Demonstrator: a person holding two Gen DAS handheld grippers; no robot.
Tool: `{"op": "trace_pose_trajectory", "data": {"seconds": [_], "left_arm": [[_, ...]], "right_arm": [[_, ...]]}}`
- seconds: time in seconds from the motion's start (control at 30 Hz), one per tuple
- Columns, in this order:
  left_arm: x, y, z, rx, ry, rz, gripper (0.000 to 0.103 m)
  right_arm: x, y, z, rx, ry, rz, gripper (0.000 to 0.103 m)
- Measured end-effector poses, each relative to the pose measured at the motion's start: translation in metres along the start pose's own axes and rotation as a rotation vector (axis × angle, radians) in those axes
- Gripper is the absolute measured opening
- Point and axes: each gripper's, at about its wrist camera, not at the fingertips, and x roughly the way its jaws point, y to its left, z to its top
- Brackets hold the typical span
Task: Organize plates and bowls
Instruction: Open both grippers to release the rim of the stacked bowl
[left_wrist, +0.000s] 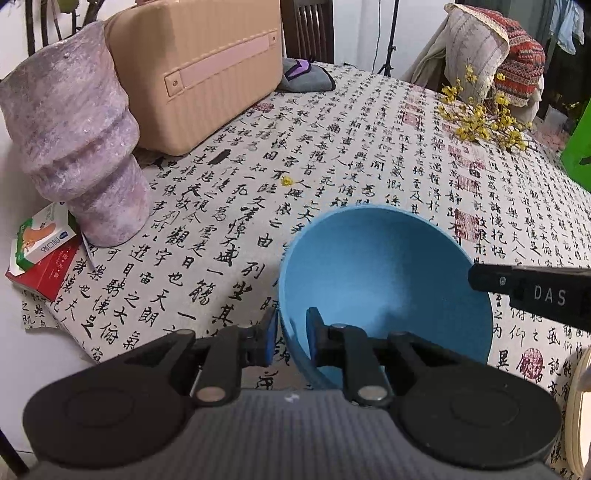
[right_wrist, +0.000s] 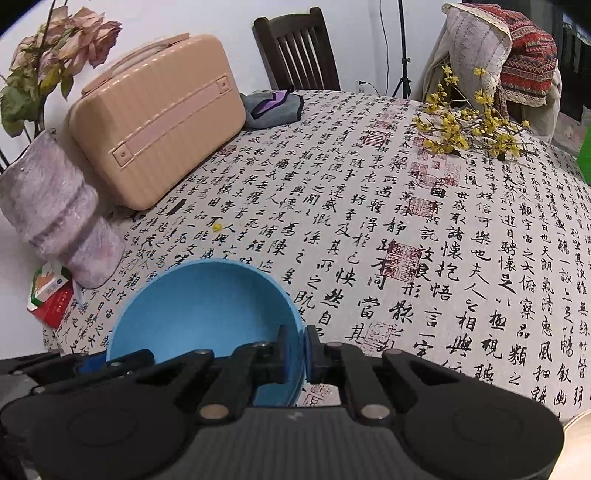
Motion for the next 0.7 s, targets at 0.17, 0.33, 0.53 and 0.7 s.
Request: {"op": "trace_pose_trajectory", "data": {"seconds": [0.17, 0.33, 0.53, 0.7], "left_arm": [[-0.006, 0.001, 0.002, -0.012, -0.031, 0.010, 0.023], [-0.013, 0.006, 0.002, -0.037, -0.065, -0.006, 0.049], [-0.026, 0.012, 0.001, -0.064, -0.129, -0.025, 0.082], [-0.037, 0.016, -0.001, -0.094, -0.182, -0.041, 0.103]], "right_arm": [[-0.002, -0.002, -0.001, 0.019, 0.000, 0.014, 0.012], [-0.004, -0.003, -0.002, 0.027, -0.013, 0.023, 0.018], [-0.011, -0.012, -0.004, 0.056, -0.041, 0.047, 0.064], [-0.018, -0.022, -0.005, 0.069, -0.065, 0.064, 0.095]]}}
